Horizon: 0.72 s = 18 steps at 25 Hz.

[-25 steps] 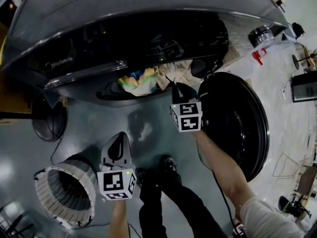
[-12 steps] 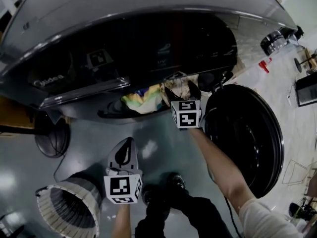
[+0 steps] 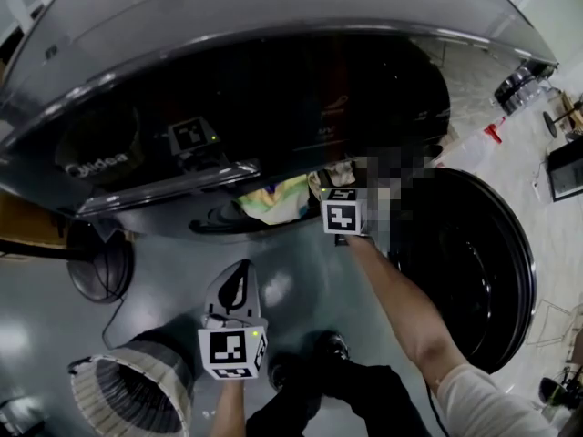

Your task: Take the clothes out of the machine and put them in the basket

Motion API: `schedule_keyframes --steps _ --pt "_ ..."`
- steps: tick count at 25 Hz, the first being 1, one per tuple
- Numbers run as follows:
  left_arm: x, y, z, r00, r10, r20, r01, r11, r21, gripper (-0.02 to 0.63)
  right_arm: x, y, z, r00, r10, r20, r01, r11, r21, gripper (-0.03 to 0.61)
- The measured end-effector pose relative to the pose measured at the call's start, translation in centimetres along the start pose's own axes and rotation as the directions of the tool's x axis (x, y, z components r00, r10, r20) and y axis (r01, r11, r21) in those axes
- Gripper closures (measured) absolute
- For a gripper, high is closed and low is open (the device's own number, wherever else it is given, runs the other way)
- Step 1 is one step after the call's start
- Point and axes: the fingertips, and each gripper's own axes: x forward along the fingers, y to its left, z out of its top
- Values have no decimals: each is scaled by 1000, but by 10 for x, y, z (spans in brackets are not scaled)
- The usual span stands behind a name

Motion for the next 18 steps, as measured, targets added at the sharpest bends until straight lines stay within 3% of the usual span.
schedule_keyframes --steps 8,12,18 --pt "-4 6 -1 1000 1 10 -1 1000 -29 595 -9 10 12 1000 12 -1 -12 997 -77 502" --pt "-7 4 1 1000 1 -2 -1 999 -54 595 -12 1 8 999 38 -15 -38 999 -26 515" --pt "-16 -12 31 1000 -19 -9 19 999 -48 595 -53 -12 45 996 67 58 -68 998 12 517"
